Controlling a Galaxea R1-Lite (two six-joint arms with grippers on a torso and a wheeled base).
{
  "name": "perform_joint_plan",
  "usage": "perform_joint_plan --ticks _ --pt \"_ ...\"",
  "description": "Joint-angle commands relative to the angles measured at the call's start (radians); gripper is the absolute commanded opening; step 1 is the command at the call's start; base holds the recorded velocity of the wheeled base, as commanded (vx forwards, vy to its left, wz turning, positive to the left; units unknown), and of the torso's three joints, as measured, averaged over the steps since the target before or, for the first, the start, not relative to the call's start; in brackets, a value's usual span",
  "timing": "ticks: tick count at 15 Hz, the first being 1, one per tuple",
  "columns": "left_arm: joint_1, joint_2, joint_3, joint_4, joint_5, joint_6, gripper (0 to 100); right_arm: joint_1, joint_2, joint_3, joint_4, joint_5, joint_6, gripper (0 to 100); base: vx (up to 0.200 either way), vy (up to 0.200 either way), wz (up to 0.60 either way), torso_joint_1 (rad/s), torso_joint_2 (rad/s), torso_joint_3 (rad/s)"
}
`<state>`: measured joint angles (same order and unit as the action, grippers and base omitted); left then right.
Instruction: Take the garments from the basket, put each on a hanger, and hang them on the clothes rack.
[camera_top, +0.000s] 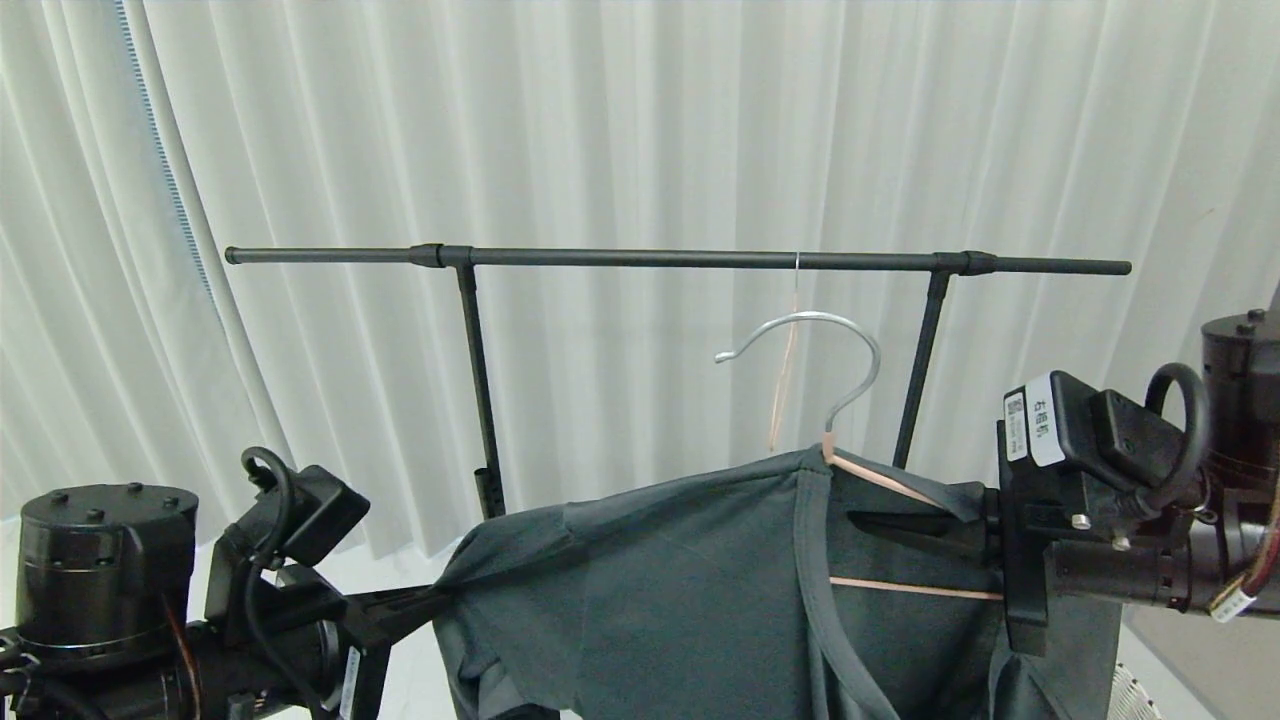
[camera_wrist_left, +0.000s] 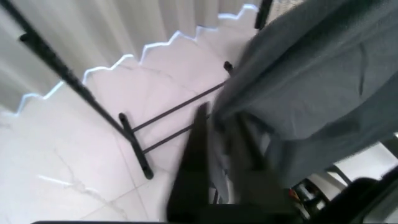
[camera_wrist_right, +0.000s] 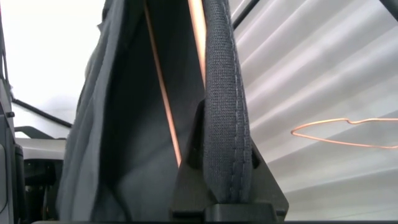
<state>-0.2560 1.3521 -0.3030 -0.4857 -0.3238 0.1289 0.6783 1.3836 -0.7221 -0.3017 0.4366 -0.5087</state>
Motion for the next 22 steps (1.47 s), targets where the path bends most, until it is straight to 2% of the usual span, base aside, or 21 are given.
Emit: perform_joint_plan --ticks 1,5,10,13,15,18,19,22 --pt "0.063 0.004 -0.002 -0.001 0.000 0.000 0 0.000 0.000 0.001 0.000 0.001 -0.001 0 0.000 0.000 0.00 0.000 0.00 0.000" --pt "0.208 0.036 -0.030 -0.001 0.000 0.000 0 -0.002 0.000 0.001 0.000 0.001 -0.001 0 0.000 0.000 0.00 0.000 0.00 0.000" --pt "0.300 0.116 -0.162 -0.001 0.000 0.000 0 -0.002 -0.008 0.001 0.000 0.001 0.001 0 0.000 0.000 0.00 0.000 0.00 0.000" --pt "0.322 0.113 -0.174 -0.001 0.002 -0.003 0 -0.002 -0.006 0.003 0.000 0.001 0.001 0 0.000 0.000 0.00 0.000 0.00 0.000" --pt "0.314 0.079 -0.117 -0.001 0.002 0.009 0 -0.002 -0.003 0.000 0.000 0.001 0.006 0 0.000 0.000 0.00 0.000 0.00 0.000" --pt "0.219 0.024 -0.107 -0.001 0.000 0.003 0 -0.002 -0.002 -0.002 0.000 -0.001 0.007 0 0.000 0.000 0.00 0.000 0.00 0.000" --pt "0.196 0.016 -0.110 -0.001 0.000 0.003 100 -0.003 -0.002 -0.003 0.000 -0.001 0.007 0 0.000 0.000 0.00 0.000 0.00 0.000" --pt "0.188 -0.002 -0.123 -0.001 0.000 0.003 100 -0.023 -0.014 -0.005 0.000 -0.019 0.049 0 0.000 0.000 0.00 0.000 0.00 0.000"
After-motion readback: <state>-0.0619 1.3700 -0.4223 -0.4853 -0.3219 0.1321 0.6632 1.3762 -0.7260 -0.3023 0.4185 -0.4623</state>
